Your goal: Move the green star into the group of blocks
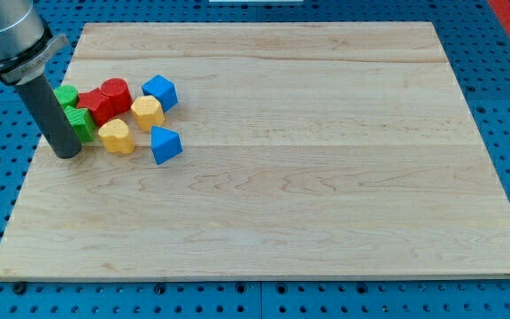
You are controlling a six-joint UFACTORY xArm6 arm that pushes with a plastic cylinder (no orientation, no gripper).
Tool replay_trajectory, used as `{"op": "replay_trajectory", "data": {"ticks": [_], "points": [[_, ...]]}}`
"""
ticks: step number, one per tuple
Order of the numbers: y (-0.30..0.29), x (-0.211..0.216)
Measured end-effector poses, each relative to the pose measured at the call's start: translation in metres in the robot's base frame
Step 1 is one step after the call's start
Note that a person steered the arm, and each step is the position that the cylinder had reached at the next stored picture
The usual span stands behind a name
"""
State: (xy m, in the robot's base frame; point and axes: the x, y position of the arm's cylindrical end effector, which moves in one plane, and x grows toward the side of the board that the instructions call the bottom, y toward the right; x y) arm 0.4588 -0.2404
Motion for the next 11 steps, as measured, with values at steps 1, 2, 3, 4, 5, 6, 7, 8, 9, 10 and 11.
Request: {"op": "replay_trajectory", "data": {"ticks": [1, 2, 3, 4, 5, 6, 7, 8, 9, 10, 11], "points": [[0.000, 0.016], [0.003, 0.017], [0.010, 0.017], [0.006, 0.022], [-0.029, 0.000], [-0.042, -0.027], [-0.023, -0.038], [0.023, -0.040], [0.031, -0.039], [0.036, -0.040], [0.072, -0.064]]}}
